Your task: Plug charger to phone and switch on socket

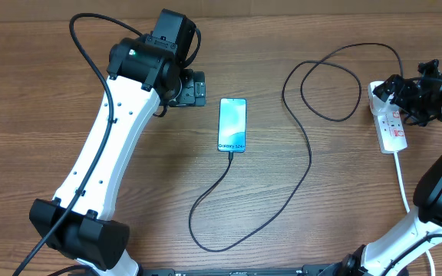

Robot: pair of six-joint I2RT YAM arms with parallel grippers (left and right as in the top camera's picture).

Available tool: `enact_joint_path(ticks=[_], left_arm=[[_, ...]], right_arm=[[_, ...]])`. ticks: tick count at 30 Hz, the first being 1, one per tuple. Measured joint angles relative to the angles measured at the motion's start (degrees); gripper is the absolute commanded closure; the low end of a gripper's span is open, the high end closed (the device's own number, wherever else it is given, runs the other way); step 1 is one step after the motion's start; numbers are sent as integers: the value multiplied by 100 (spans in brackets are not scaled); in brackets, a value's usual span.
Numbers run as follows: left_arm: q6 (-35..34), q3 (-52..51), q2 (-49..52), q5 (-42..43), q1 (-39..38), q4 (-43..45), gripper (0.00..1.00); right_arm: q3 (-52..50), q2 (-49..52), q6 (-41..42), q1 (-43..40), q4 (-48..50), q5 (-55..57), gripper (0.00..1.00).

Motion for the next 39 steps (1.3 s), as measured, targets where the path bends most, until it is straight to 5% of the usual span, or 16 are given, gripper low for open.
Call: enact_joint_path(ticks=[39], left_arm=[[0, 0, 0, 0, 0, 0, 0]], right_arm=[[20, 323, -70, -63, 15, -479, 0]])
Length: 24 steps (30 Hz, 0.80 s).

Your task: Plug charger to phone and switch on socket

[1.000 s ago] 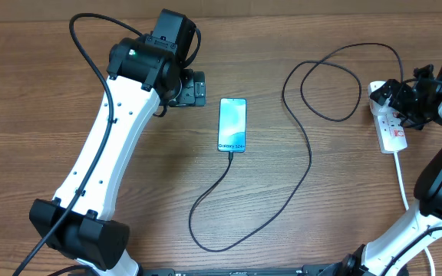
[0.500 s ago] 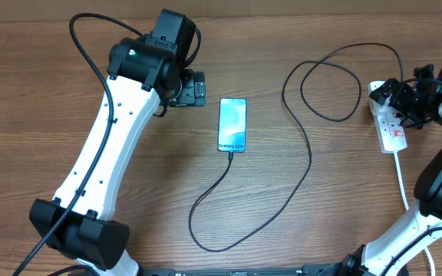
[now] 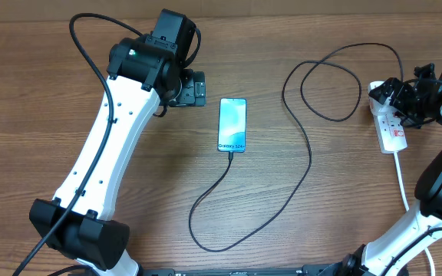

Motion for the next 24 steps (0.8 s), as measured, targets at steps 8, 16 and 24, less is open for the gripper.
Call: enact_joint_path(ticks=[8, 16, 24], left_arm=[[0, 0, 0, -2, 0, 0, 0], [0, 0, 0, -2, 0, 0, 0], [0, 0, 0, -2, 0, 0, 0]], right_arm=[[4, 0, -13, -2, -42, -96, 0], [24, 0, 79, -4, -87, -90, 0], [494, 22, 326, -98, -1130, -111, 0]])
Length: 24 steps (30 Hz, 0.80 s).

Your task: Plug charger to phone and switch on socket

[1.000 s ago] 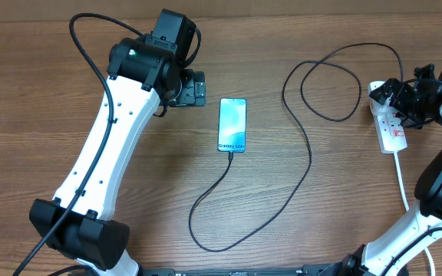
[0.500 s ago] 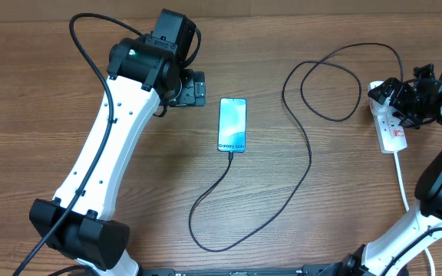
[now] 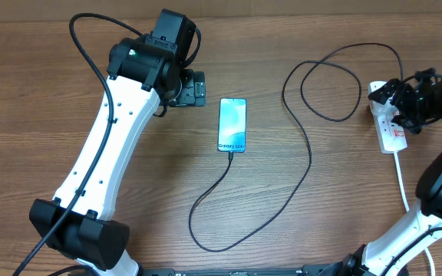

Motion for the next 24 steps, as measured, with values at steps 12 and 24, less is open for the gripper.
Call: enact_joint_path(ticks=[12, 24], left_arm=[[0, 0, 0, -15, 0, 0, 0], [0, 0, 0, -17, -2, -2, 0]], right_arm=[[234, -1840, 192, -203, -785, 190, 0], [341, -3171, 278, -90, -1432, 188, 0]])
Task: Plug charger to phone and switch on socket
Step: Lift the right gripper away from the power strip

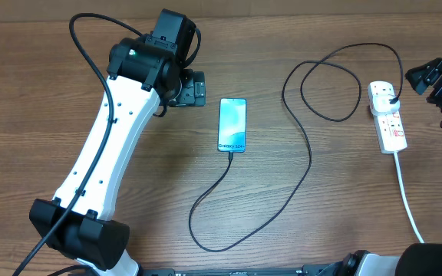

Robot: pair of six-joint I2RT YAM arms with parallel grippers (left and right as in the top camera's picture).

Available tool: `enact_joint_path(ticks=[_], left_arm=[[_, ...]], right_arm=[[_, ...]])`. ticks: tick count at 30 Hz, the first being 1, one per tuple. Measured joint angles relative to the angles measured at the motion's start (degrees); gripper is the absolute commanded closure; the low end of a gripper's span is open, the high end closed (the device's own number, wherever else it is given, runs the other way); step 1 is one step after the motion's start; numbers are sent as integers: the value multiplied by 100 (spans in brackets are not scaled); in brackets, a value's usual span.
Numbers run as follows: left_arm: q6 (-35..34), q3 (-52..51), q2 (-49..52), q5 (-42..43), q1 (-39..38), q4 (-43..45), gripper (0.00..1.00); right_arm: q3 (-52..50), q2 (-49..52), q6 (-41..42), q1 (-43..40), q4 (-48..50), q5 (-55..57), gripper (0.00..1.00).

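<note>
The phone [232, 125] lies face up mid-table with its screen lit. The black charger cable [310, 157] is plugged into the phone's lower end and loops round to a plug [386, 93] seated in the white socket strip [390, 123] at the right. My right gripper [414, 76] hangs up and to the right of the strip, clear of it, with its fingers together and nothing in them. My left gripper [199, 89] rests open on the table just left of the phone's top, holding nothing. The state of the strip's switches is too small to read.
The strip's white lead [407, 199] runs down toward the front right edge. The cable's large loop [321, 84] lies between phone and strip. The left arm [106, 153] stretches diagonally across the left half of the table.
My right gripper was over the top end of the socket strip and now sits off to the strip's upper right, leaving the strip and its plug uncovered. The left arm, phone and cable are unchanged.
At every earlier moment the phone was lit with the cable in it and the left arm still. My right gripper stayed over the strip's plug end, shifting slightly between moments. Now it is away from the strip.
</note>
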Motion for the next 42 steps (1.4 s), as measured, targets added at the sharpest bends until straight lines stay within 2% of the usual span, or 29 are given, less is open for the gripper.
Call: enact_joint_path(ticks=[42], left_arm=[[0, 0, 0, 0, 2, 2, 0]], right_arm=[[0, 20, 4, -2, -94, 4, 0]])
